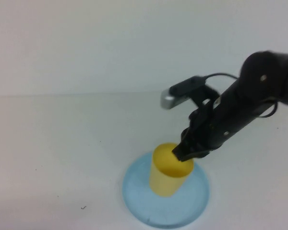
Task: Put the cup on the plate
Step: Place the cup on the plate
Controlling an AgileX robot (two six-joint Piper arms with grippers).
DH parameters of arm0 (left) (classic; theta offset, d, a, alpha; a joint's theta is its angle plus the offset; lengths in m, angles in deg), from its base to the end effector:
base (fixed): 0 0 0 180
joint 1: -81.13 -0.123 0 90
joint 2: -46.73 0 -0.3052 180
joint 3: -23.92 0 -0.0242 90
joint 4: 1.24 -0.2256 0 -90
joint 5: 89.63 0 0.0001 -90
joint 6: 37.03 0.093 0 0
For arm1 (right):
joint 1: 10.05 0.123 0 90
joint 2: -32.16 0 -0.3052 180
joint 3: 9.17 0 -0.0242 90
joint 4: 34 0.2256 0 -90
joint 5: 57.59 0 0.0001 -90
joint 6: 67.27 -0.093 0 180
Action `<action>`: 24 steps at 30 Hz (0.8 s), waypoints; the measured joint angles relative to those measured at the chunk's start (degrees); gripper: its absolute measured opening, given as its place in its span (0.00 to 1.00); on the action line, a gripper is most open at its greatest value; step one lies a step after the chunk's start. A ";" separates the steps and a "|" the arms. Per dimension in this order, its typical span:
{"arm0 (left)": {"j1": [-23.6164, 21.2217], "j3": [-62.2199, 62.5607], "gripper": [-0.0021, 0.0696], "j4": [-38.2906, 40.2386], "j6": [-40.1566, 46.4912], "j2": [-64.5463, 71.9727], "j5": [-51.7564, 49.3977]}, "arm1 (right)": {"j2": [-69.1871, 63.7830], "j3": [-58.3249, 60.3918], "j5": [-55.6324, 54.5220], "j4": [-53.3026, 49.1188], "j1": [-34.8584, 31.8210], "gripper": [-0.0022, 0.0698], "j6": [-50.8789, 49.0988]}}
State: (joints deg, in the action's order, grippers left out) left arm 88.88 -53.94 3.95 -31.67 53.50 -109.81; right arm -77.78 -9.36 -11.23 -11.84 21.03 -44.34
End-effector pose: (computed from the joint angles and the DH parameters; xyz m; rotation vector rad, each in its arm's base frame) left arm 0.0087 -0.0041 0.1804 0.1533 1.8230 -0.1178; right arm 0.2985 0.2096 0.2761 -0.9719 2.5317 0.4987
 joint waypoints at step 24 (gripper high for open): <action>0.00 0.00 0.03 0.00 0.00 0.00 0.00 | 4.20 -3.23 0.31 -10.51 1.82 0.36 -6.75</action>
State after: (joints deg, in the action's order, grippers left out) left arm 88.88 -53.94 3.95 -31.67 53.50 -109.81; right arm -73.58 -12.59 -10.92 -22.35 22.85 -51.09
